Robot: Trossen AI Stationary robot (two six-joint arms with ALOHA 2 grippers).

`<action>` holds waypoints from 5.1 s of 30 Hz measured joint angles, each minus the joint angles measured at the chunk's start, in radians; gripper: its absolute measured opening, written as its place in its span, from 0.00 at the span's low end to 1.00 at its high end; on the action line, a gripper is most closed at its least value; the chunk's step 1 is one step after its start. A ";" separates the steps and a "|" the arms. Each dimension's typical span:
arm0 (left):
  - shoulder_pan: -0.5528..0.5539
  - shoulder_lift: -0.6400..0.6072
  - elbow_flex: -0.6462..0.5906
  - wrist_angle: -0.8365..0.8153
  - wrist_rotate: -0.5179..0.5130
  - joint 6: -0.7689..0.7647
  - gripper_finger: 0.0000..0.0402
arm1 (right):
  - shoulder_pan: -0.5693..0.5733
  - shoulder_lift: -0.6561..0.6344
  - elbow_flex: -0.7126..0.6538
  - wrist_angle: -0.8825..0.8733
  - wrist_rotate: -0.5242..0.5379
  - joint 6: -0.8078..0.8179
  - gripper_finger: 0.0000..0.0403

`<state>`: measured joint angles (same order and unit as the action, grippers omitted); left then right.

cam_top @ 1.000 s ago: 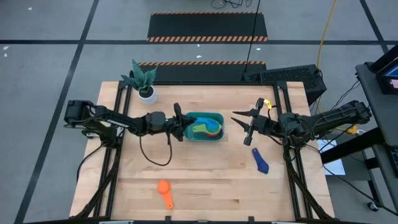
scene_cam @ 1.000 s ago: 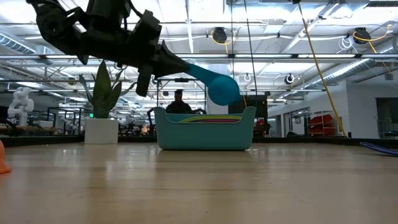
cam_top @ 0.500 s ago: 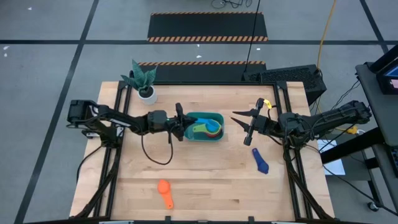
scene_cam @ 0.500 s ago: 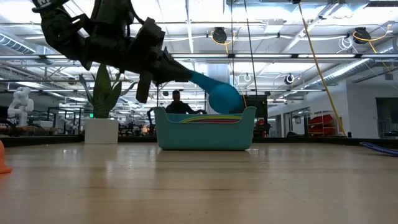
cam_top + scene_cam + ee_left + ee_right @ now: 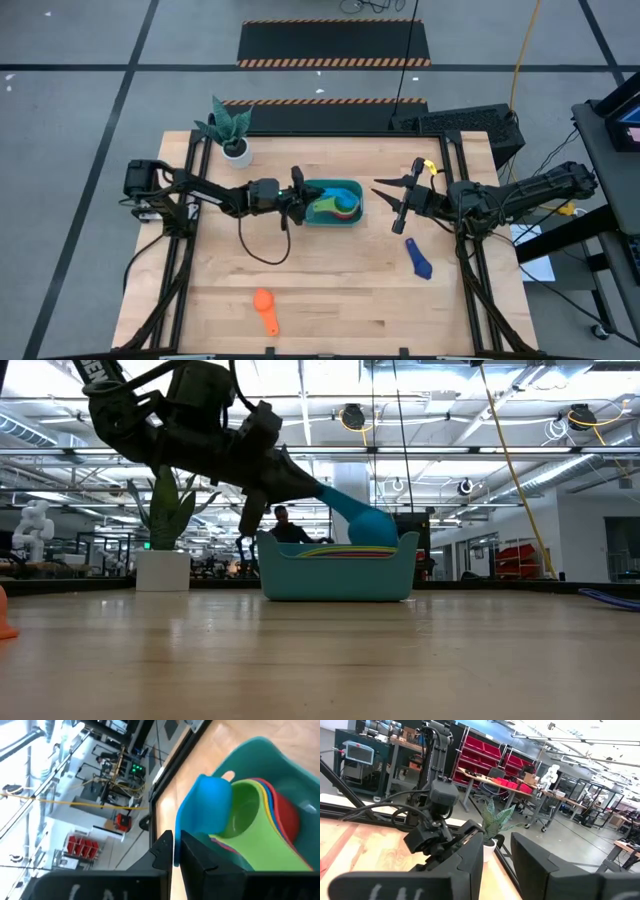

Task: Nest measuring cups in basket
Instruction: Stack the light blue measuring cup on top of the green measuring cup inside the light blue bin, then stack the orange measuring cup on top of the light blue measuring cup inside the light blue bin

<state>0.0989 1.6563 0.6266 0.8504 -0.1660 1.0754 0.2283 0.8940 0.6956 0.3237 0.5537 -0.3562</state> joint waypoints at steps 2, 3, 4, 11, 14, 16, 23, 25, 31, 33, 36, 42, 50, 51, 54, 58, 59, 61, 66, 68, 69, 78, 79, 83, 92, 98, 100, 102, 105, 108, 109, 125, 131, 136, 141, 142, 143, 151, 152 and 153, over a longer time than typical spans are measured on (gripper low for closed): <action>0.000 -0.001 0.000 -0.008 -0.001 -0.004 0.09 | 0.000 0.000 0.000 0.000 0.000 0.000 0.23; 0.000 -0.001 0.000 -0.010 0.000 -0.004 0.10 | 0.000 0.000 0.000 0.000 0.000 0.000 0.23; 0.000 -0.002 0.000 -0.010 0.000 -0.004 0.10 | 0.000 0.000 0.000 0.000 0.000 0.001 0.23; -0.003 -0.002 0.000 -0.063 0.006 -0.021 0.10 | 0.002 0.000 0.000 0.000 -0.001 0.003 0.23; -0.003 -0.002 0.000 -0.091 0.008 -0.020 0.12 | 0.002 0.000 0.000 -0.001 -0.001 0.003 0.23; -0.003 -0.002 0.000 -0.098 0.013 -0.033 0.15 | 0.002 0.000 0.000 -0.001 -0.001 0.003 0.23; -0.002 -0.002 0.000 -0.123 0.022 -0.063 0.35 | 0.003 0.000 0.000 -0.003 -0.001 0.004 0.23; -0.001 -0.002 0.000 -0.123 0.022 -0.101 0.41 | 0.003 0.000 0.000 -0.003 -0.001 0.004 0.23; 0.008 -0.016 0.000 -0.166 0.090 -0.227 0.55 | 0.003 0.000 0.000 -0.004 -0.001 0.004 0.23; 0.015 -0.022 0.000 -0.185 0.137 -0.267 0.57 | 0.003 0.000 0.000 -0.004 -0.001 0.004 0.23; 0.028 -0.038 0.000 -0.233 0.166 -0.318 0.57 | 0.003 0.000 0.000 -0.004 -0.002 0.004 0.23; 0.049 -0.101 -0.001 -0.301 0.198 -0.405 0.57 | 0.003 0.000 0.000 -0.004 -0.001 0.004 0.23; 0.063 -0.231 -0.001 -0.386 0.229 -0.497 0.57 | 0.003 0.000 0.000 -0.004 -0.002 0.004 0.23; 0.063 -0.236 0.000 -0.380 0.228 -0.505 0.57 | 0.003 0.000 0.000 -0.004 -0.001 0.004 0.23; 0.063 -0.232 0.000 -0.379 0.227 -0.550 0.57 | 0.003 0.000 0.000 -0.004 -0.002 0.004 0.23; 0.056 -0.207 0.029 -0.383 0.218 -0.634 0.57 | 0.003 0.000 0.000 -0.004 -0.001 0.019 0.23; 0.051 -0.202 0.037 -0.413 0.201 -0.659 0.57 | 0.003 0.000 0.000 -0.004 -0.002 0.026 0.23; 0.038 -0.189 0.074 -0.473 0.145 -0.711 0.57 | 0.003 0.000 0.000 -0.003 -0.001 0.030 0.23; 0.000 -0.169 0.181 -0.645 0.076 -0.769 0.57 | 0.003 0.000 0.000 -0.003 -0.004 0.030 0.23; -0.016 -0.153 0.214 -0.688 0.069 -0.800 0.57 | 0.003 0.000 0.000 -0.003 -0.004 0.030 0.23; -0.022 -0.142 0.235 -0.701 0.068 -0.813 0.57 | 0.003 0.000 0.000 -0.003 -0.004 0.030 0.23; -0.033 0.017 0.323 -0.800 0.047 -0.812 0.57 | 0.003 0.000 0.000 -0.003 -0.004 0.034 0.23; -0.033 0.031 0.326 -0.805 0.038 -0.803 0.57 | 0.003 0.000 0.000 -0.003 -0.004 0.034 0.23; -0.027 0.070 0.352 -0.832 -0.008 -0.797 0.57 | 0.003 0.000 0.000 -0.003 -0.004 0.034 0.23; 0.028 0.078 0.368 -0.899 0.097 -0.895 0.57 | 0.003 0.000 0.000 -0.003 -0.004 0.034 0.23; 0.037 0.078 0.366 -0.917 0.192 -0.901 0.57 | 0.003 0.000 0.000 -0.003 -0.004 0.034 0.23; 0.037 0.078 0.366 -0.911 0.193 -0.901 0.57 | 0.003 0.000 0.000 -0.003 -0.004 0.034 0.23; 0.037 0.078 0.366 -0.904 0.193 -0.901 0.57 | 0.003 0.000 0.000 -0.003 -0.004 0.034 0.23; 0.038 0.078 0.366 -0.905 0.193 -0.901 0.57 | 0.003 0.000 0.000 -0.003 -0.004 0.034 0.23; 0.039 0.078 0.366 -0.909 0.193 -0.901 0.57 | 0.003 0.000 0.000 -0.003 -0.004 0.034 0.23; 0.040 0.078 0.366 -0.909 0.193 -0.901 0.57 | 0.003 0.000 0.000 -0.003 -0.004 0.034 0.23; 0.058 0.078 0.365 -0.920 0.170 -0.885 0.57 | 0.002 0.000 0.000 -0.003 -0.004 0.034 0.23; 0.033 0.012 0.365 -0.971 0.168 -0.889 0.57 | 0.002 0.000 0.000 -0.003 -0.004 0.032 0.23; -0.004 -0.146 0.365 -1.134 0.166 -0.933 0.57 | 0.003 0.000 0.000 -0.006 -0.004 0.031 0.23; -0.120 -0.307 0.366 -1.387 0.166 -1.005 0.57 | 0.003 0.000 0.000 -0.012 -0.004 0.030 0.23; -0.160 -0.323 0.366 -1.430 0.164 -1.020 0.57 | 0.003 0.000 0.000 -0.009 -0.005 0.030 0.23; -0.203 -0.335 0.366 -1.477 0.156 -1.039 0.57 | 0.002 0.000 0.000 -0.005 -0.004 0.029 0.23; -0.592 -0.316 0.365 -1.535 0.050 -1.157 0.41 | 0.003 0.000 0.000 0.023 -0.005 0.019 0.23; -0.635 -0.308 0.365 -1.529 0.049 -1.168 0.38 | 0.002 0.000 0.000 0.027 -0.005 0.020 0.23; -0.673 -0.301 0.365 -1.525 0.044 -1.183 0.36 | 0.002 0.000 0.000 0.031 -0.006 0.021 0.23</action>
<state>-0.5739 1.3552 0.9913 -0.6742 -0.1220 -0.1079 0.2306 0.8936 0.6956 0.3548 0.5476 -0.3355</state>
